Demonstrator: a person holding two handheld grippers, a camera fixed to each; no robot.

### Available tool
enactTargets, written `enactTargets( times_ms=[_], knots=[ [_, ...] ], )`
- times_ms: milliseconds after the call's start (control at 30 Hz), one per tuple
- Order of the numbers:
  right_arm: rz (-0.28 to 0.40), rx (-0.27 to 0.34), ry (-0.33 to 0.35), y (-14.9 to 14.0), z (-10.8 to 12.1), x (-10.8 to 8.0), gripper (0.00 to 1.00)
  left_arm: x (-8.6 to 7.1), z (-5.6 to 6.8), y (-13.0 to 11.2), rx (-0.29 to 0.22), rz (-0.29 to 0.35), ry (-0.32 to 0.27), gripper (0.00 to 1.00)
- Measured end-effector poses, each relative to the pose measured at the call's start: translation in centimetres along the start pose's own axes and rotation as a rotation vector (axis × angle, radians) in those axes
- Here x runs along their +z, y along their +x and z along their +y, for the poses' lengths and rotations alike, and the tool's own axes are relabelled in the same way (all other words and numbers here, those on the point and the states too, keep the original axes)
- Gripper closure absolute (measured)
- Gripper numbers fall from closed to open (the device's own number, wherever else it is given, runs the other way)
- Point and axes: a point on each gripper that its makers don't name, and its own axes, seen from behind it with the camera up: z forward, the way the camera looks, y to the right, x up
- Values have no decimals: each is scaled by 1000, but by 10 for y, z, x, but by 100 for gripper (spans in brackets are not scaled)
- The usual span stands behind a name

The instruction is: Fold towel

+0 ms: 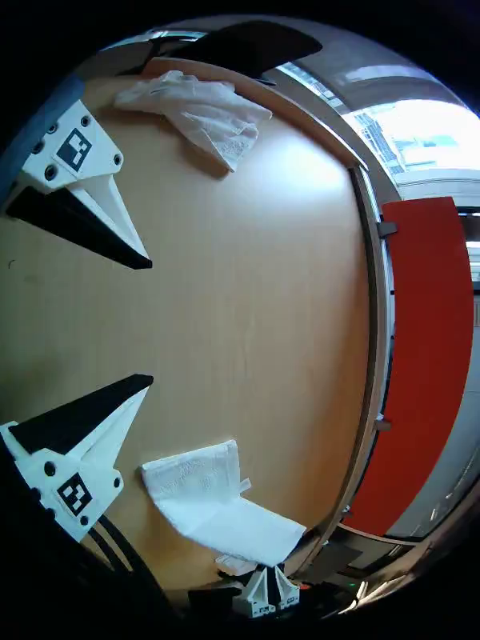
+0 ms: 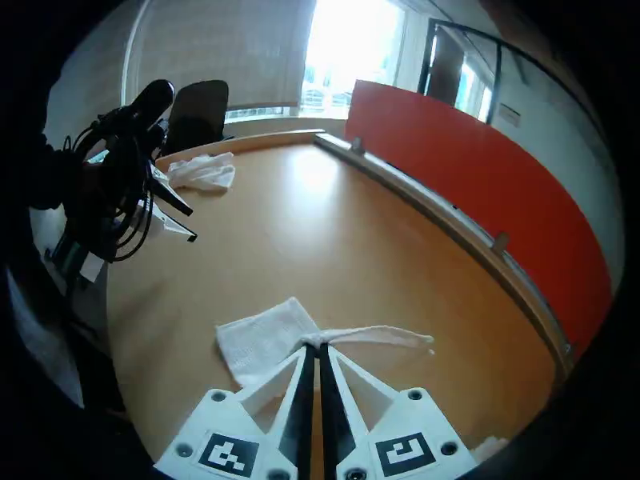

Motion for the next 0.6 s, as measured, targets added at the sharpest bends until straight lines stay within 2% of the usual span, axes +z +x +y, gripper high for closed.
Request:
enactTargets(
  times_ms=[300,500,600],
  knots=[
    [-17,-4,87,-2,-35,24,94,0,-6,-2,-16,-1,4,2],
    [-51,49,132,-13,-51,39,17,1,-11,-4,-17,-7,11,2],
    [-54,78,136,-17,-51,41,15,1,-13,-5,-15,-7,14,2]
  ],
)
